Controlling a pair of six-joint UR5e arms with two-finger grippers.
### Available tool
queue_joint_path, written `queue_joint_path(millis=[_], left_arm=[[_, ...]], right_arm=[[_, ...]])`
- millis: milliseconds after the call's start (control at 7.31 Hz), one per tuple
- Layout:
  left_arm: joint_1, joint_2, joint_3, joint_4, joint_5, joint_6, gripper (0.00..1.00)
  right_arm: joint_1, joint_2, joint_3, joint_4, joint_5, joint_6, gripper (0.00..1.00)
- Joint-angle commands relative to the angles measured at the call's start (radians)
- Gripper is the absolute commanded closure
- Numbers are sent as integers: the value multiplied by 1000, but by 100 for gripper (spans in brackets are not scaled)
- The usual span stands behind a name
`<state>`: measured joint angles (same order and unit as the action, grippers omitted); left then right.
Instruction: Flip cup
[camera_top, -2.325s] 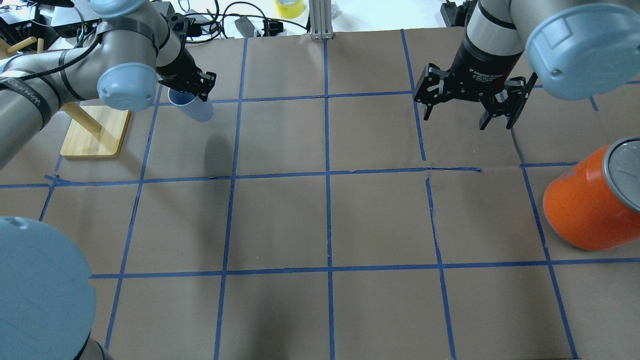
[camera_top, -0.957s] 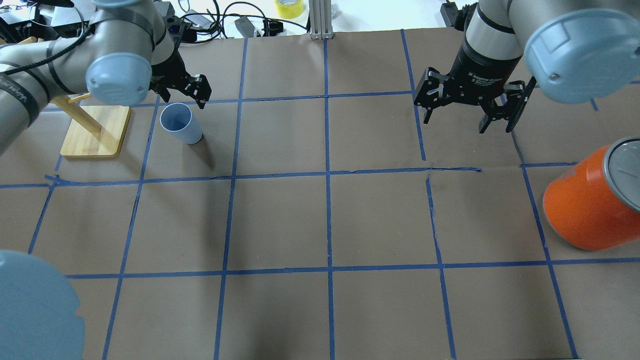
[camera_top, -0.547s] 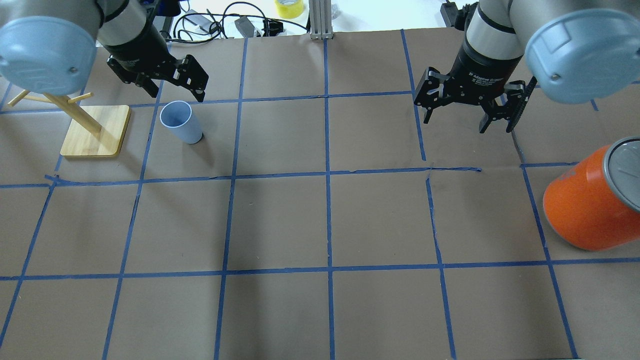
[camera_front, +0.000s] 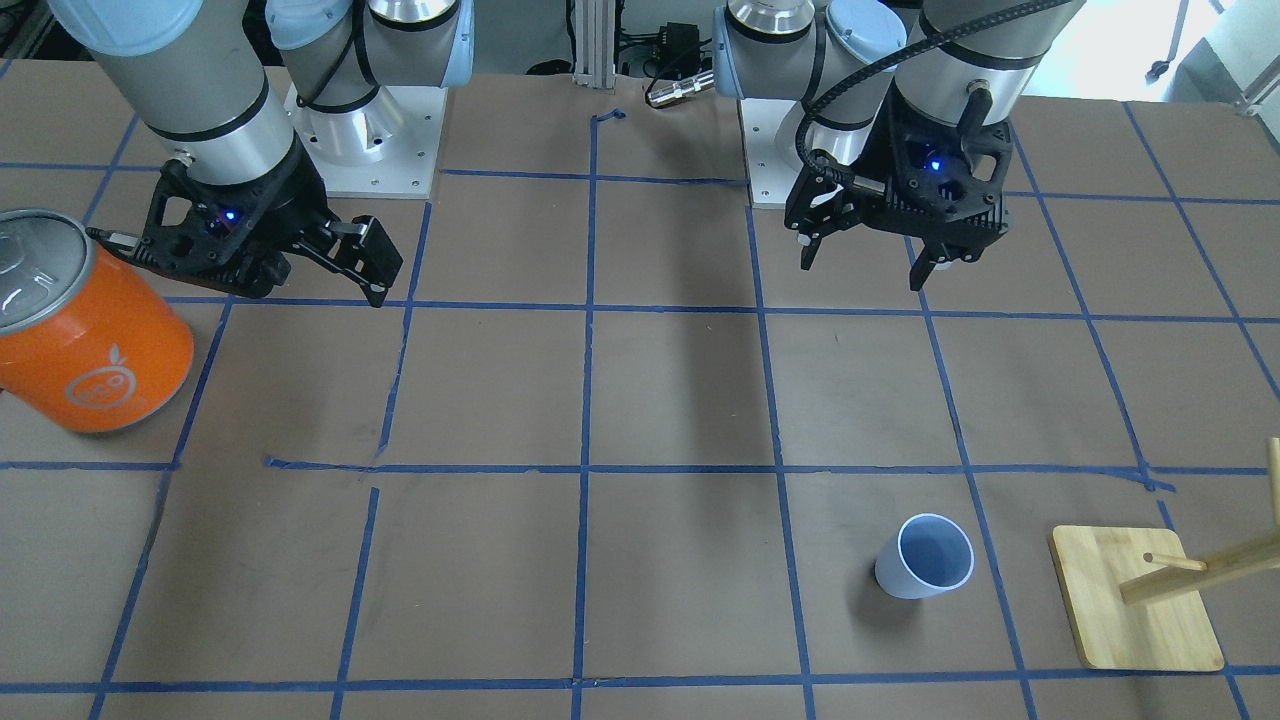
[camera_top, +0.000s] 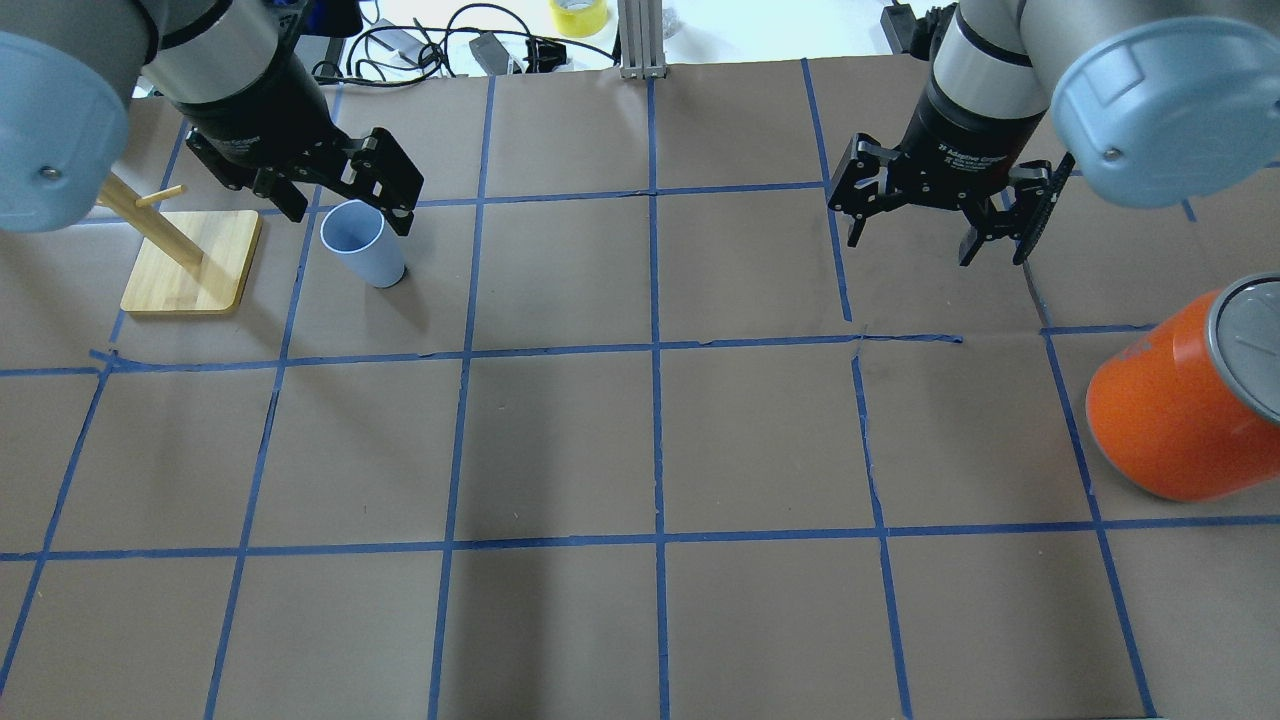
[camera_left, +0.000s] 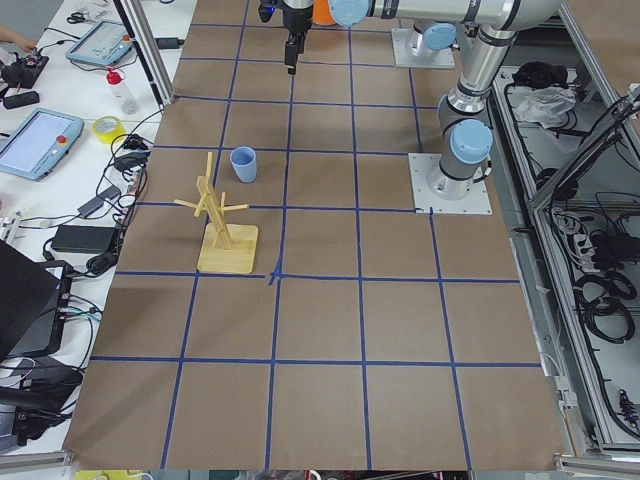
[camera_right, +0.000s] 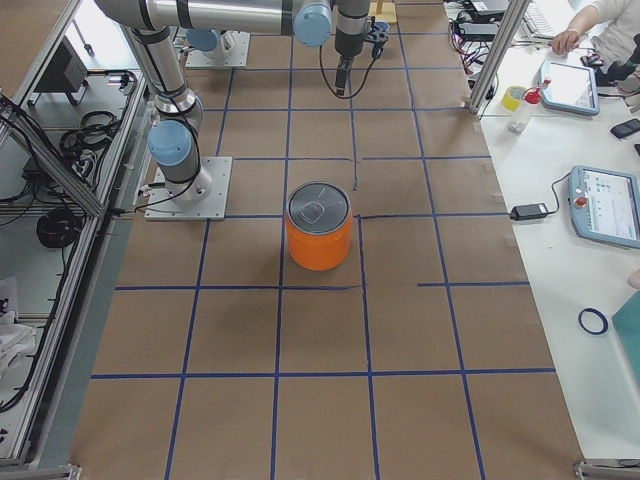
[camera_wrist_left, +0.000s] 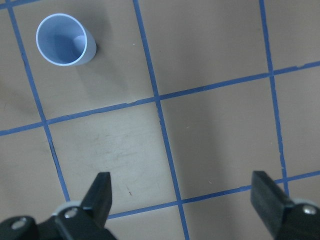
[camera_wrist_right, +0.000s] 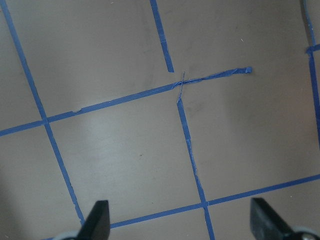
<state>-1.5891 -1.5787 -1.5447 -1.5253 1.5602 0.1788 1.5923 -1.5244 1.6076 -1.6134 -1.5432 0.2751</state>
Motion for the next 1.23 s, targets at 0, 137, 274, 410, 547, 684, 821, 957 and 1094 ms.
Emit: queue_joint_path(millis=[0,137,274,410,547,684,821,957,1094], left_arm=[[-3,15,5,-13,20,-66,0],[-3,16,8,-25,18,-134,0],[-3,17,9,-24,17,-136,0],[-3,20,9,-26,18,-136,0],[-3,19,8,-26,15,-136,0],[-3,19,8,-26,15,-134,0],[-3,19,8,-26,15,-134,0],[-3,22,8,-26,15,-134,0],[-3,22,8,-26,15,-134,0]], right_arm=[[-2,-2,0,3,0,3,0],[0,-2,2,3,2,-1,0],[0,-3,32,1,2,-2,0],[0,-10,47,-3,0,-1,0],[0,-22,52,1,-3,-2,0],[0,-25,54,1,-6,-2,0],[0,-22,54,0,-8,-2,0],[0,-17,57,-8,-9,-2,0],[0,-19,64,-13,-9,-1,0]])
